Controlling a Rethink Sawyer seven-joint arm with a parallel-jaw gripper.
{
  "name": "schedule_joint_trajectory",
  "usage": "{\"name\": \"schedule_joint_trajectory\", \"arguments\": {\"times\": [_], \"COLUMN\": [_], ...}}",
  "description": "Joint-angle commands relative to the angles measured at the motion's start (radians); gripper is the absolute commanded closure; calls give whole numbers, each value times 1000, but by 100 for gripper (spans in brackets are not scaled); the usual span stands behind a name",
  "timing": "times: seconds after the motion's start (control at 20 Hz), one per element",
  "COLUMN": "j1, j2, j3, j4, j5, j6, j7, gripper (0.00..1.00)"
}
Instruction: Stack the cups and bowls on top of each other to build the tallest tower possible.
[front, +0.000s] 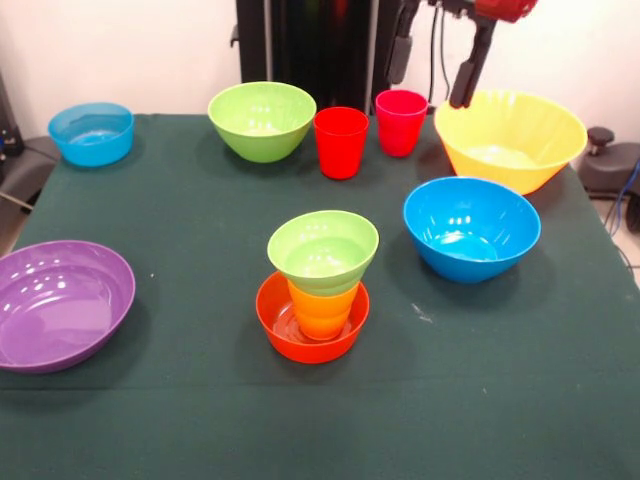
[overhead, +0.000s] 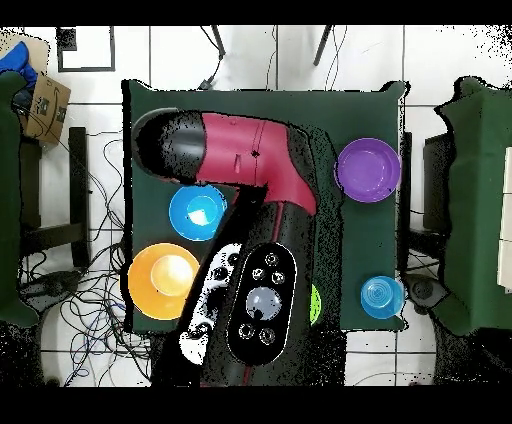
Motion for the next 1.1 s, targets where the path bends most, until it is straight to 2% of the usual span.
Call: {"name": "schedule_joint_trajectory", "arguments": {"times": [0.05, 0.55, 1.1], "j1": [-18, -15, -56], "j2": [20, 33, 36], "j3": [126, 110, 145], "j4": [145, 185, 257], "j5": [-84, -124, -136], "j6": [-45, -101, -193], "j7": [-109, -65, -91], "gripper": [0, 0, 0]}}
